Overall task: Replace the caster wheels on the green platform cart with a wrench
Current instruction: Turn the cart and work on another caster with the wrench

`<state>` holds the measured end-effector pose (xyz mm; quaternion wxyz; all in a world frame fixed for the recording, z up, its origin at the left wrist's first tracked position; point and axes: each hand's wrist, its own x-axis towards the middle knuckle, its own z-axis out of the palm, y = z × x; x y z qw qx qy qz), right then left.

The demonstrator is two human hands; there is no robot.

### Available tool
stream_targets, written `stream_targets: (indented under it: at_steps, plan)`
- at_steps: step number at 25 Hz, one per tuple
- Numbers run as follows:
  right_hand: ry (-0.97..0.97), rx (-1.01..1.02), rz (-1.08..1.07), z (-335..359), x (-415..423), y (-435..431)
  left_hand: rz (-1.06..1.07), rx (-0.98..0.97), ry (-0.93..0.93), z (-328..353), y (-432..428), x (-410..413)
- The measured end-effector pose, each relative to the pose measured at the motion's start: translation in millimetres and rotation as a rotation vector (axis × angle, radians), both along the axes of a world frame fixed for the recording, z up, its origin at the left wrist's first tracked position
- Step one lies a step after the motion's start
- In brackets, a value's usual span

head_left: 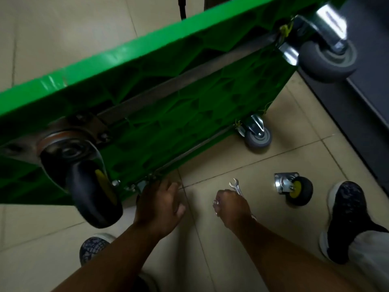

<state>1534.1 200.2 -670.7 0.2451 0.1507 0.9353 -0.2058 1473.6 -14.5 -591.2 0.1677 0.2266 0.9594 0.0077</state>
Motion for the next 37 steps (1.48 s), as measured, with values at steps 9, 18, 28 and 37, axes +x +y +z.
stream_targets:
  at_steps: [9, 18, 28, 37]
  plan:
    - [-0.045, -0.008, -0.018, -40, -14, 8, -0.035, 0.054, -0.046, -46, 21, 1]
    - [0.061, 0.046, -0.480, -52, 30, 63, -0.043, 0.072, -0.074, -52, 24, 1]
    - [0.235, -0.144, -0.337, -15, 25, 73, -0.084, 0.041, -0.006, -12, 34, -8]
    - [0.520, -0.259, -0.142, 151, -2, 72, -0.144, 0.118, 0.205, 120, 37, 11]
